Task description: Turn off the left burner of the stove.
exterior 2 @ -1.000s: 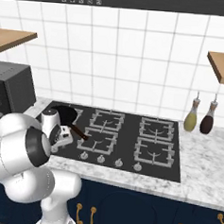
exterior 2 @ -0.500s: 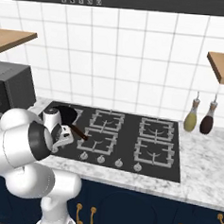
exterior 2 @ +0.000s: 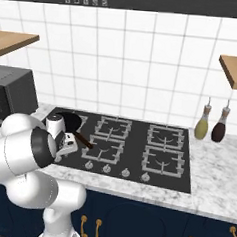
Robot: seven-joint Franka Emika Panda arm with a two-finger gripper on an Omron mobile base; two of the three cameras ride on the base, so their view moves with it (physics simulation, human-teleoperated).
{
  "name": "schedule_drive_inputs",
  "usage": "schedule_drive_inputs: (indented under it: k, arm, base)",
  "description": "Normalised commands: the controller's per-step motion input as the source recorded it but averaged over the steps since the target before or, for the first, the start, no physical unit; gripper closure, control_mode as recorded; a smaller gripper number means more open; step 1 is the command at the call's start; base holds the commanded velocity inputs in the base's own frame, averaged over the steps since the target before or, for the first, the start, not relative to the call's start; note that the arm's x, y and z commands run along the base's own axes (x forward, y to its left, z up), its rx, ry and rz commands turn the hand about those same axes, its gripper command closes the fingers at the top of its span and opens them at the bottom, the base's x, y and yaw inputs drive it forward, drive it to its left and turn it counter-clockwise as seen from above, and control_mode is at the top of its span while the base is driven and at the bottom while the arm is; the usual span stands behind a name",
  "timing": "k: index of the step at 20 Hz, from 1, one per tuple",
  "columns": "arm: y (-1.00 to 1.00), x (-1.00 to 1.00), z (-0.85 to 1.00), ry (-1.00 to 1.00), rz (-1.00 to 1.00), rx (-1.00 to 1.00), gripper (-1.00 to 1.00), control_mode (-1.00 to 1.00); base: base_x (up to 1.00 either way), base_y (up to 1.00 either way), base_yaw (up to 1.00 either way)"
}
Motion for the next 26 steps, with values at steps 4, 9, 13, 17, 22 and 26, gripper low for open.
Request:
schedule_drive_inputs:
  k: [4, 9, 13, 17, 22, 26]
  arm:
    - [0.08, -0.18, -0.36, 0.0, -0.01, -0.01, 1.0, -1.0]
    - [0.18, -0.32, -0.28, 0.0, -0.02, -0.01, 1.0, -1.0]
    - [0.06, -0.29, -0.15, 0.0, -0.01, 0.0, 1.0, -1.0]
    - [0.0, -0.26, -0.08, 0.0, 0.0, 0.0, 1.0, -1.0]
    - [0.0, -0.04, 0.0, 0.0, 0.0, 0.0, 1.0, -1.0]
    - [0.0, 0.0, 0.0, 0.0, 0.0, 0.0, 1.0, -1.0]
  base:
    - [0.0, 0.0, 0.0]
    - [0.0, 0.0, 0.0]
    - [0.0, 0.0, 0.0]
    - [0.0, 0.0, 0.0]
    - [0.0, 0.0, 0.0]
    - [0.0, 0.0, 0.0]
